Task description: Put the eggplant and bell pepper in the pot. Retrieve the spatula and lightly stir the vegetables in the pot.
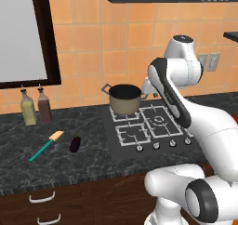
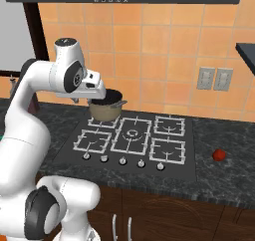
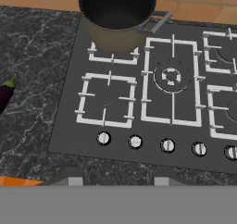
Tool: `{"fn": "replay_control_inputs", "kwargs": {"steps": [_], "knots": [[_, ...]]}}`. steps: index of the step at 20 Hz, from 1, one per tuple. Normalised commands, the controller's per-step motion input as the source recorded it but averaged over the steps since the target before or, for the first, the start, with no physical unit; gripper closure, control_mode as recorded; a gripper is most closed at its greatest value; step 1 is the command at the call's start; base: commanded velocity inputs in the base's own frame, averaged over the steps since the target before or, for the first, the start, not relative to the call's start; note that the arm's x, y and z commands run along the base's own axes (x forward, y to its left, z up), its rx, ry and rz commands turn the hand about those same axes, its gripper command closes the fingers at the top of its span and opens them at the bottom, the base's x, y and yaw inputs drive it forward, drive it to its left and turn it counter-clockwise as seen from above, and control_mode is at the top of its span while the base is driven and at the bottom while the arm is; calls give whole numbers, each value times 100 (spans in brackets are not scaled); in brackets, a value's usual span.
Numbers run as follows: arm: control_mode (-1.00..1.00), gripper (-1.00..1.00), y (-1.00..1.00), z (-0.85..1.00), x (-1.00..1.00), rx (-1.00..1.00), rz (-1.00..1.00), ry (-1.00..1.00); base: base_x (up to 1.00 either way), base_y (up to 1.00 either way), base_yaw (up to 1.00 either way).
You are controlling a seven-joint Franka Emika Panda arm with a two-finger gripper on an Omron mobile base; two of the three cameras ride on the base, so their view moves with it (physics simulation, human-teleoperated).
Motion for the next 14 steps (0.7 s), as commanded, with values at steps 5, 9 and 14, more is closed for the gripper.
{"fn": "replay_control_inputs", "kwargs": {"steps": [5,9,14], "knots": [[-100,-100,-25,0,-1,0,-6,0,0,0,0],[-100,-100,-26,0,0,0,-13,0,0,0,0],[-100,-100,-8,-2,0,0,-6,0,0,0,0]]}}
